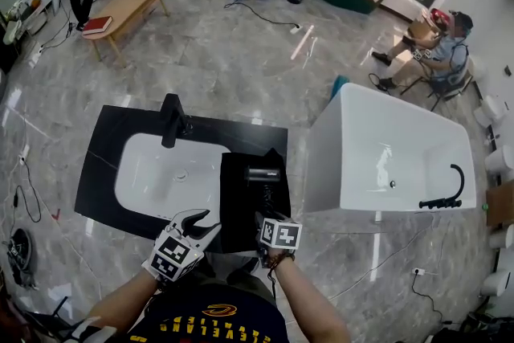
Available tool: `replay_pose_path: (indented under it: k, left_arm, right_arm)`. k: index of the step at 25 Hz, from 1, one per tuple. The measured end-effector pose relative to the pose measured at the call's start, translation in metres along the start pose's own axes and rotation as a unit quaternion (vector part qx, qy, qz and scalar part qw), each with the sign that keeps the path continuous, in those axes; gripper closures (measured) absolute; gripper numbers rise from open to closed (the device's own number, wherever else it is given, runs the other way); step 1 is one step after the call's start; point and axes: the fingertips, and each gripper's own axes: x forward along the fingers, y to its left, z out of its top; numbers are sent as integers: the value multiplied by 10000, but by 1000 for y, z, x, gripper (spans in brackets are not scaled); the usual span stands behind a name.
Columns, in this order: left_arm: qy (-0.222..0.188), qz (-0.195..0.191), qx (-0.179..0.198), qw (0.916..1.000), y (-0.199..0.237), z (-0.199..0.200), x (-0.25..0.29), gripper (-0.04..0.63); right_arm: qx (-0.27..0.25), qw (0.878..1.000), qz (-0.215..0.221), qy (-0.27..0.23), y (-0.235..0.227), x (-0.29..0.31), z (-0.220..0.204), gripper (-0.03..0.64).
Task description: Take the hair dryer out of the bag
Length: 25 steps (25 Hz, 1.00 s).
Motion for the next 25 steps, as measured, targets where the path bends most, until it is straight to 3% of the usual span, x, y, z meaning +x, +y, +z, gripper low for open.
replay_pose_path:
  k: [8,14,20,24,25]
  left_arm:
    - [-179,86,-134,9997,9,11,-3,436]
    - [-463,33,-135,9988,4,39,-8,436]
    - [-1318,49,97,9912,-8,100,-22,437]
    - [-1635,-144,337,9859,-28,128,-30,450]
    - [-1715,-172,425,9841,-33,134,-32,472]
  right_arm:
    - [-521,9977,-417,79,-6,-9,-8,414]
    - [-524,9920,-441,-1060,4,-71,33,414]
    - [-1533,9607,324,-2290,79,-141,81,414]
    - [-1578,9452,627,-2788,113,-175,92,423]
    - [-1567,9413,643,-2920,118,-185,96,458]
